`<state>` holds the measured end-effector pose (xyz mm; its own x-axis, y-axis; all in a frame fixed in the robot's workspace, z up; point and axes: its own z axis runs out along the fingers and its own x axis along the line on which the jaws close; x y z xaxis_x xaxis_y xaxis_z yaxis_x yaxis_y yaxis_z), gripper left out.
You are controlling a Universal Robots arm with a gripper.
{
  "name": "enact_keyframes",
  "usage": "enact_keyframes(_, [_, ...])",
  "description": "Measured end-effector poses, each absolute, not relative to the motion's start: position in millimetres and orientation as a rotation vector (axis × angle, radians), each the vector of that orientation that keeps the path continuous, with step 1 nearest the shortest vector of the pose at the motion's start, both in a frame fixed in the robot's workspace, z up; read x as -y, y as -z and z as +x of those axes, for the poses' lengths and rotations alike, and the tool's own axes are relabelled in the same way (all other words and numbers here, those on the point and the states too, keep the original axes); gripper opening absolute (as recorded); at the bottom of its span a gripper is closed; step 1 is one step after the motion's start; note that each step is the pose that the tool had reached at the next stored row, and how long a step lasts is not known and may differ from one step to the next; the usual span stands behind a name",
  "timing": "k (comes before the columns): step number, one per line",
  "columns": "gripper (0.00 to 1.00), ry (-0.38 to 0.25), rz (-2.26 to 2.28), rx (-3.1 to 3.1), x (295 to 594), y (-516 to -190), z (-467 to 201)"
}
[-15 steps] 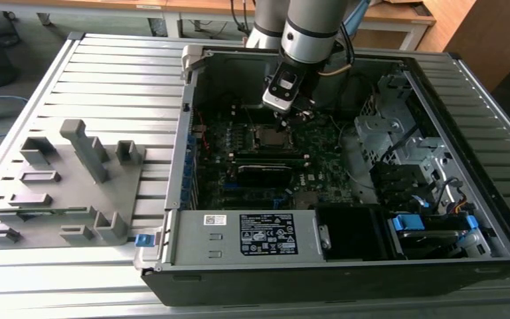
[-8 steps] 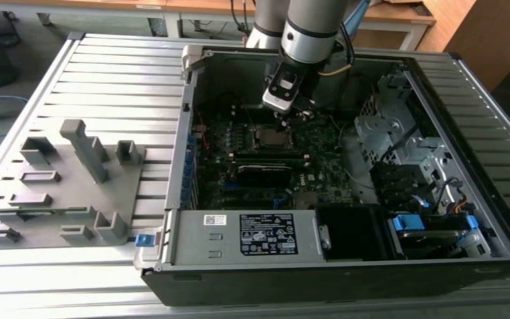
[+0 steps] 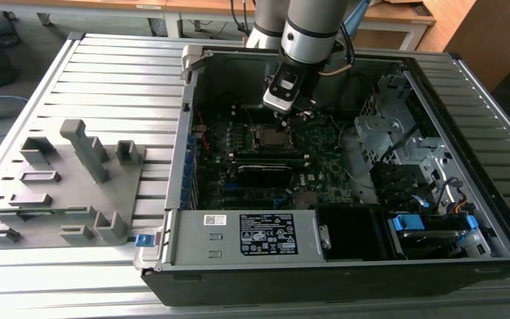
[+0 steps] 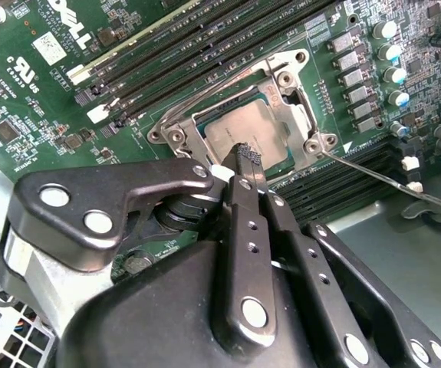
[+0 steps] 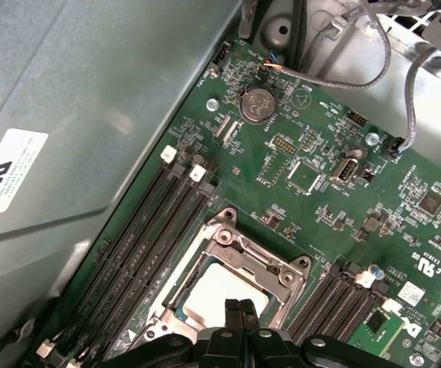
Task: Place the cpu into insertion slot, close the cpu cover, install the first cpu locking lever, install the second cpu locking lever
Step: 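Close the cpu cover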
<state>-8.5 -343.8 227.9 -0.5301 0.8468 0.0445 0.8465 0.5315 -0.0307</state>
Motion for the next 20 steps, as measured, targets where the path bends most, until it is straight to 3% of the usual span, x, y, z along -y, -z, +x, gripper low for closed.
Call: enact_keyframes(20, [0.10, -0.008, -1.442, 2.732, 343.8, -227.9, -8.5])
